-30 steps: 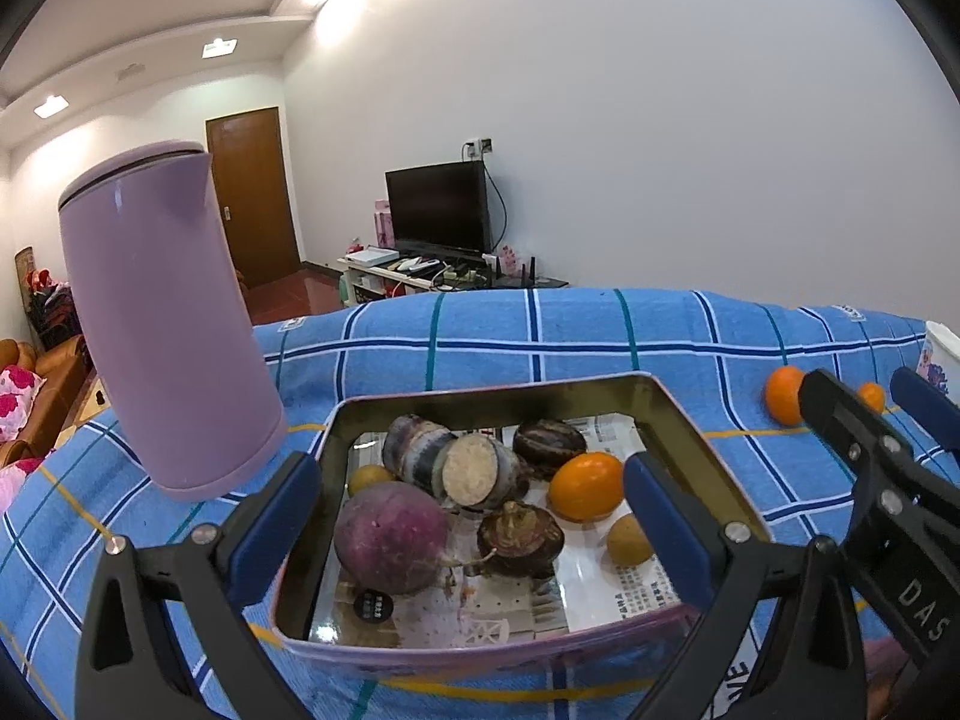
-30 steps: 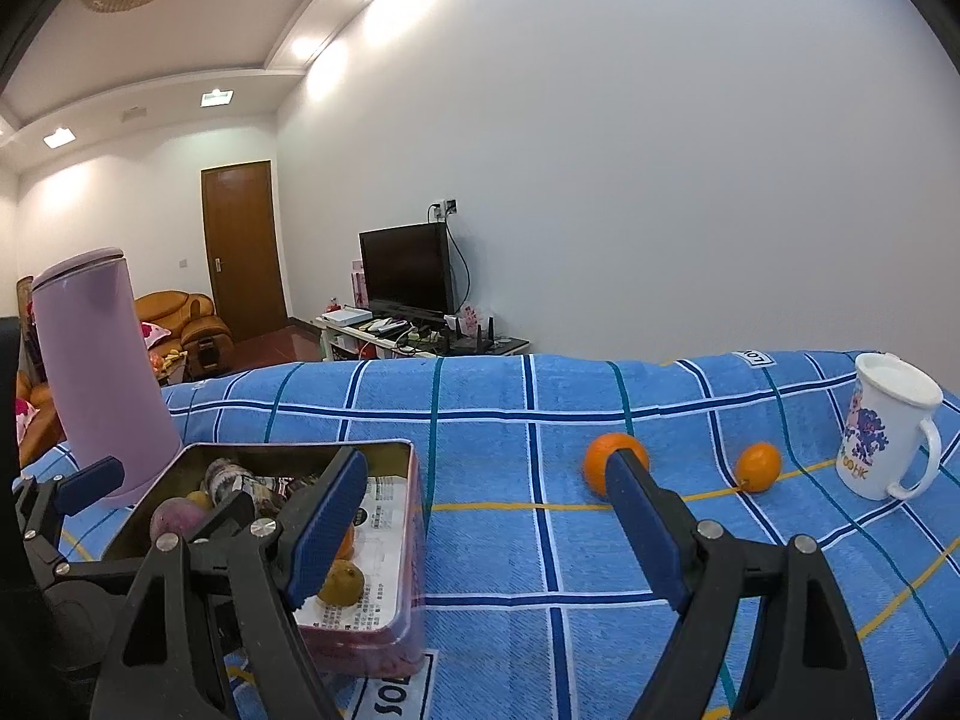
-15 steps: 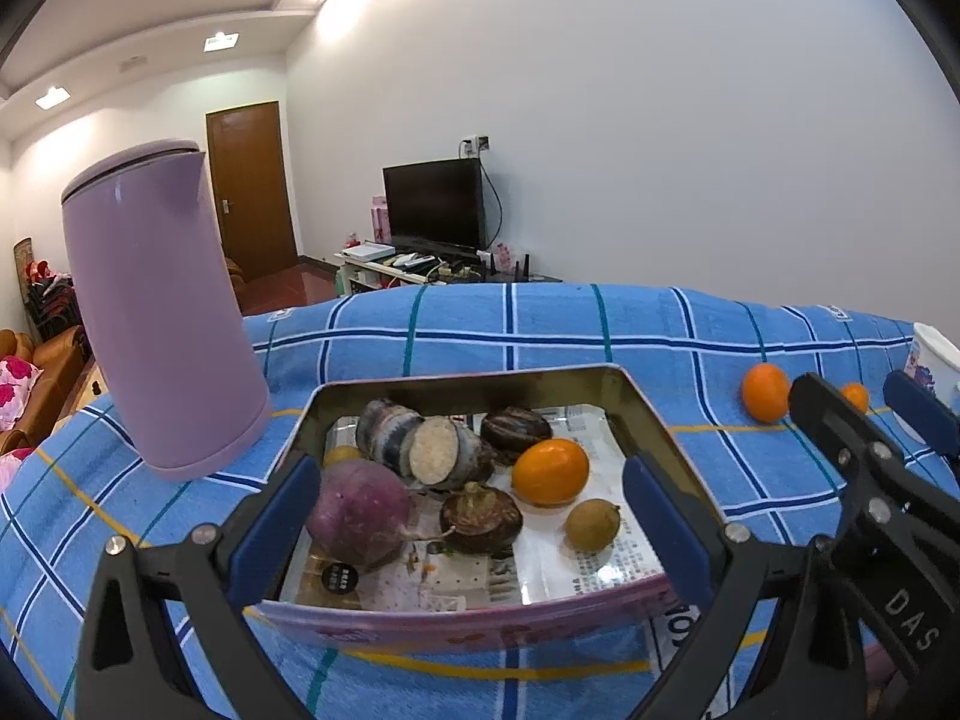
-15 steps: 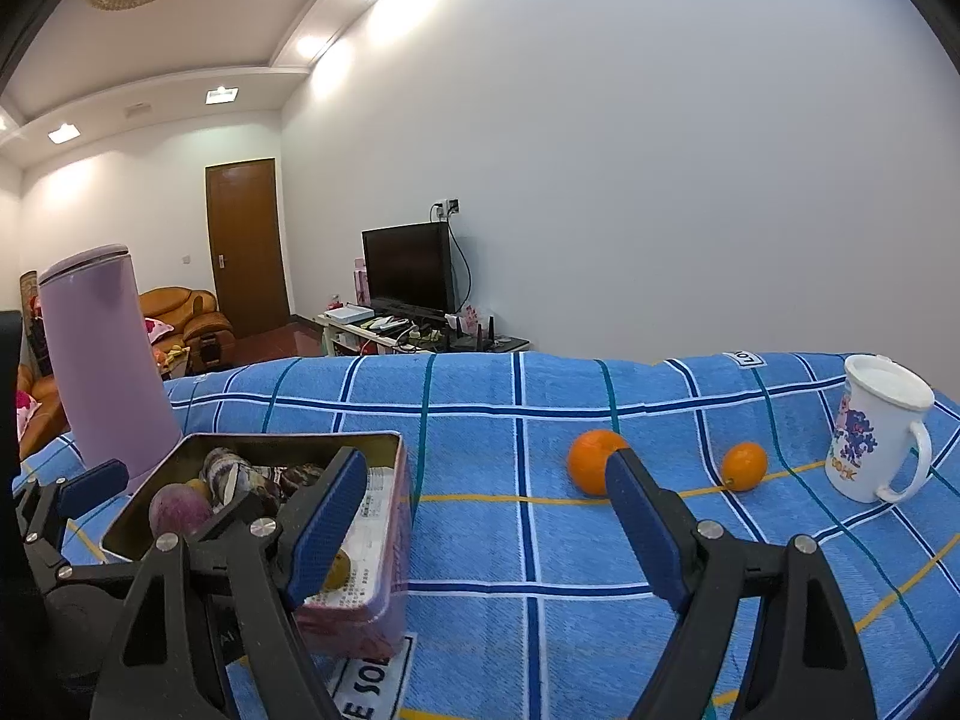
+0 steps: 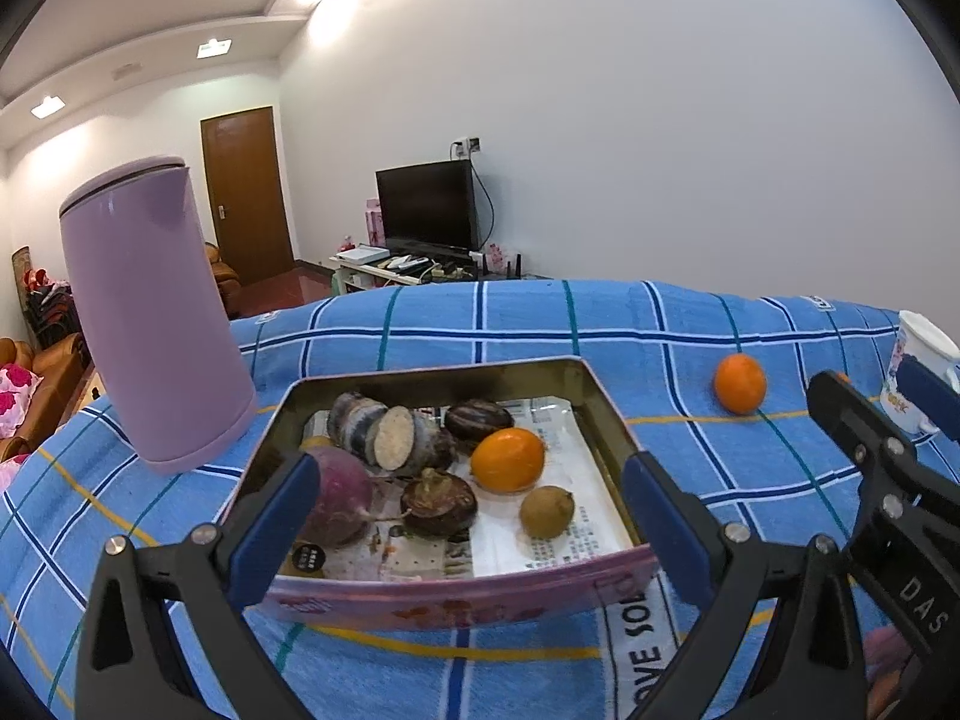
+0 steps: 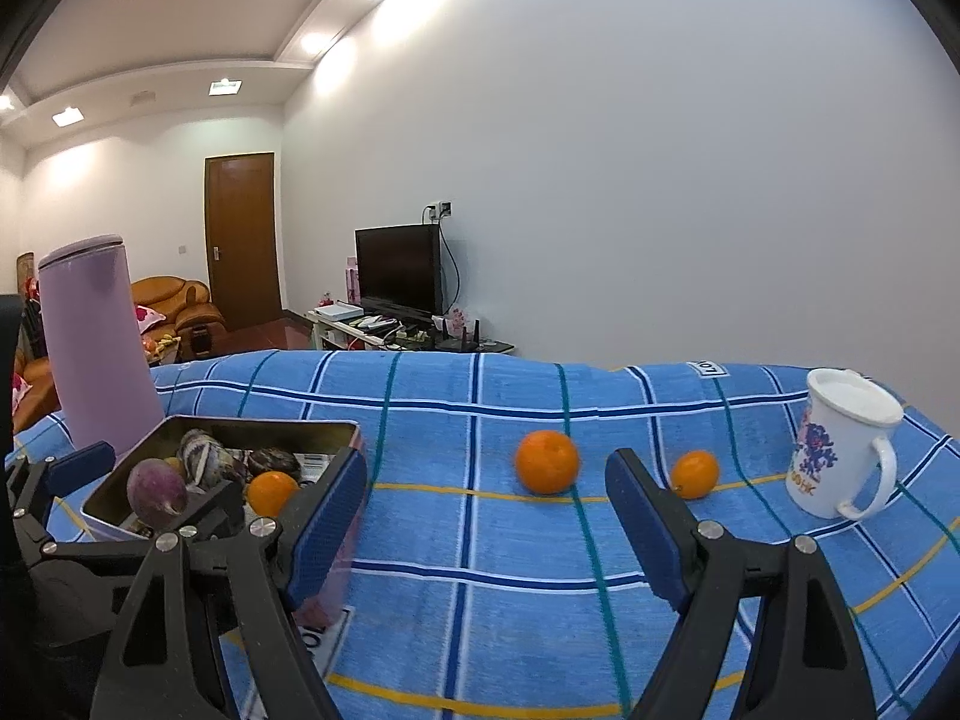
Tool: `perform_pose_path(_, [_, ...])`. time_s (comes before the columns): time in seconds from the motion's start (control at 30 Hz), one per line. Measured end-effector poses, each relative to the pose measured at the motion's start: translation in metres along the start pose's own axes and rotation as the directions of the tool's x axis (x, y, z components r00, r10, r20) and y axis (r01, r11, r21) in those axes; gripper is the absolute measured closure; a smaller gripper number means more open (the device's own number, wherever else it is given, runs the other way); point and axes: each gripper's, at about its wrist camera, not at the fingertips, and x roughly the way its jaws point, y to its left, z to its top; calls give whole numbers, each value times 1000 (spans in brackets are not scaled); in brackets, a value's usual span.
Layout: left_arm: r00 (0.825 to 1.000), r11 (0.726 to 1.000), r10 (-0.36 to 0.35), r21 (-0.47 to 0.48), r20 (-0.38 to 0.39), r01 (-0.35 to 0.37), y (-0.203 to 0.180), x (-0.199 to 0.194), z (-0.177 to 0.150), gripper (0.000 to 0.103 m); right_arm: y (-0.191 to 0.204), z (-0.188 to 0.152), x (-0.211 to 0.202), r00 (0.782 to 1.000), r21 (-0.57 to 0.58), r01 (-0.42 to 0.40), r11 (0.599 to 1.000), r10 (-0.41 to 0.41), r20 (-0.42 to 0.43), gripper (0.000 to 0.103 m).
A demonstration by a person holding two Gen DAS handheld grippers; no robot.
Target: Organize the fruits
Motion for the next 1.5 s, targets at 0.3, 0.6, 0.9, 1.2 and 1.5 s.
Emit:
perform_pose_path(0.3, [1000,999,-15,29,12,14,-23,-12,-4,0,-25,-3,-8,999,-13,33,999,-33,0,20])
perform_pose_path(0.6, [999,995,-41,89,1,41,-52,-21,-7,0,-54,-5,-13,997,-10,73,997,-73,-18,20])
perform_pose_path(0.9, [995,984,-95,150,-20,97,-83,-28,-11,0,-104,-9,-20,987,21,157,987,-156,-50,20])
perform_pose_path(1.2, [984,976,-144,149,-105,159,-112,-20,-12,0,-144,-11,-5,971,35,184,982,-176,-162,20])
perform_pose_path(1.5, [969,969,-167,154,-180,195,-137,-7,-13,0,-156,1,62,939,24,65,998,-53,-341,20])
